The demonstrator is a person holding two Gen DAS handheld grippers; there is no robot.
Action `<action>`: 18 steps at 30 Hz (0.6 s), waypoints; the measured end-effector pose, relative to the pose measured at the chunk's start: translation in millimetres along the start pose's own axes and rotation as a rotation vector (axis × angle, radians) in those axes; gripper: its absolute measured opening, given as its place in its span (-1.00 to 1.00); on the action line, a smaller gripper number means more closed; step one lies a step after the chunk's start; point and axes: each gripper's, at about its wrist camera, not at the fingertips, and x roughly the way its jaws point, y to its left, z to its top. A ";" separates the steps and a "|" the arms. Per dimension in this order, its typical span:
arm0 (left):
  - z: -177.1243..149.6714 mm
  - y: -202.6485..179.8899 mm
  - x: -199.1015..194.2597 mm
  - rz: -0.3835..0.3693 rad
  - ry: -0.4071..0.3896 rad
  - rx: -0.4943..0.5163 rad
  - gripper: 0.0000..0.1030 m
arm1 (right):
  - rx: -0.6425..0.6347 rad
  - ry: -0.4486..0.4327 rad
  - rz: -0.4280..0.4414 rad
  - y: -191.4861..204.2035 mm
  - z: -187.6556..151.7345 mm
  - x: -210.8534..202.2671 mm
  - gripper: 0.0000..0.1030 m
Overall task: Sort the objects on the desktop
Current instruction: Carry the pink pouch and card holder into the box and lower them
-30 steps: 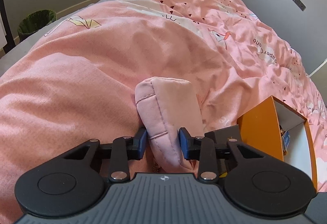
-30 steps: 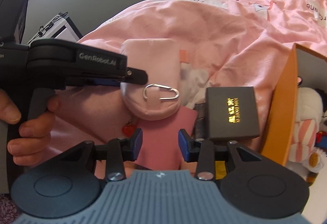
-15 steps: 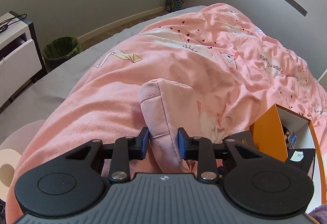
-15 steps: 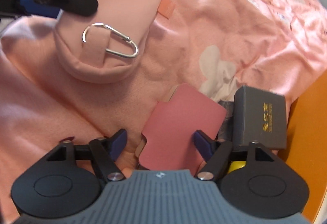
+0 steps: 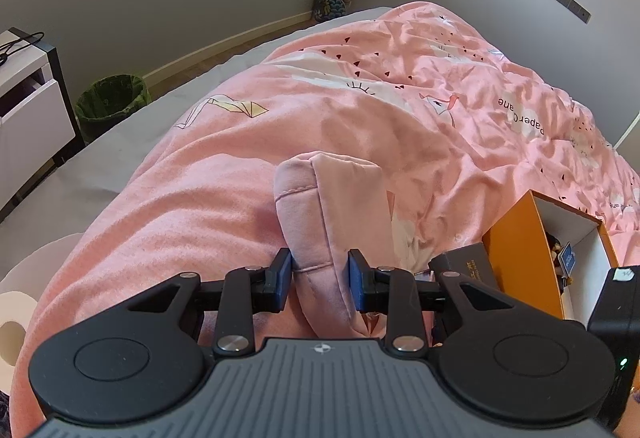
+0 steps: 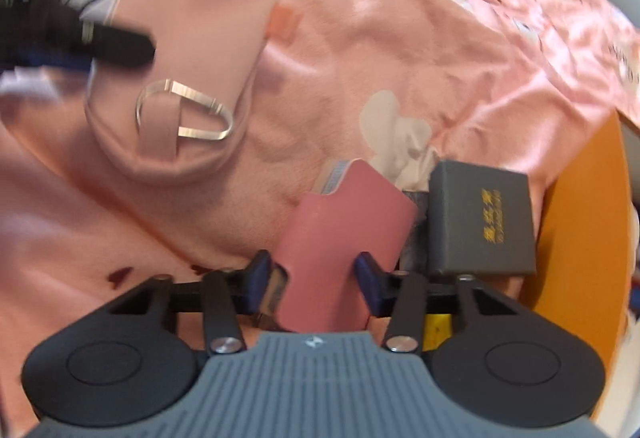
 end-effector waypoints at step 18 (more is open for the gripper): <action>-13.4 -19.6 0.6 -0.044 0.041 0.069 -0.34 | 0.239 -0.044 -0.028 -42.2 -5.3 -18.0 -0.50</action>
